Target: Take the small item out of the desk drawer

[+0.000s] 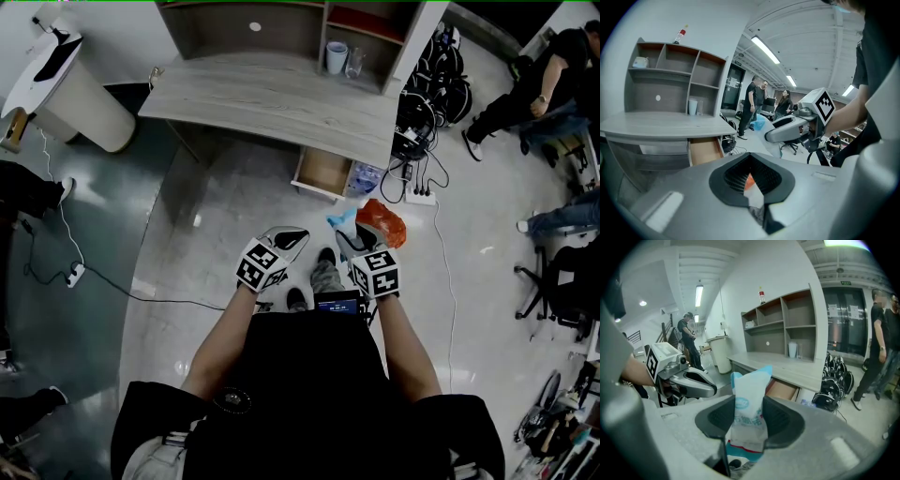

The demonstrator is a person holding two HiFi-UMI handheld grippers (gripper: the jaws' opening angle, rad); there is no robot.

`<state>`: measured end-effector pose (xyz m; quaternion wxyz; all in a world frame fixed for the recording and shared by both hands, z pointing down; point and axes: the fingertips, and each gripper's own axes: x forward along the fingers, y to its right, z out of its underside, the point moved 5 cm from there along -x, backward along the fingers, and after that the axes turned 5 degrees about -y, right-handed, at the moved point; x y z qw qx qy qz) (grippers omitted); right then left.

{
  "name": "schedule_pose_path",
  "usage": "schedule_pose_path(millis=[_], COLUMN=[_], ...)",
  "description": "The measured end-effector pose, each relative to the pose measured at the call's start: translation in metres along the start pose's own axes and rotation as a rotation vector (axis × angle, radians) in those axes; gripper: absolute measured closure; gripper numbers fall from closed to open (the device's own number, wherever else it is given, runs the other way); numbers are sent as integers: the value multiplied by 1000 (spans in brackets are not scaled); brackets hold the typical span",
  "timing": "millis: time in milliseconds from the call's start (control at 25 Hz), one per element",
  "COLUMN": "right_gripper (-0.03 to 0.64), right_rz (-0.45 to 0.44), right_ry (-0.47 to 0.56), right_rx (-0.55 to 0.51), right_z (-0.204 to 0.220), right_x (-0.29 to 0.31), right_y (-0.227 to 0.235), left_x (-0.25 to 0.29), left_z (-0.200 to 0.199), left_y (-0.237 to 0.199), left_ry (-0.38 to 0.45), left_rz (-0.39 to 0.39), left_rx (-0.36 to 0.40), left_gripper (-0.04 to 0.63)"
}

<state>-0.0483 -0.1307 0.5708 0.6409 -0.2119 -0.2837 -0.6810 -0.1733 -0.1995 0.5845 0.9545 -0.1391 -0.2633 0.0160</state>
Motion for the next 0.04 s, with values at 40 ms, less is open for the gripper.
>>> schedule_pose_path(millis=[40], right_gripper=[443], right_rz=[0], right_ry=[0], right_rx=[0], right_z=[-1], right_x=[0], right_y=[0], left_x=[0], left_z=[-1], left_y=[-1], left_ry=[1], left_rz=[0], left_rx=[0], left_gripper=[595])
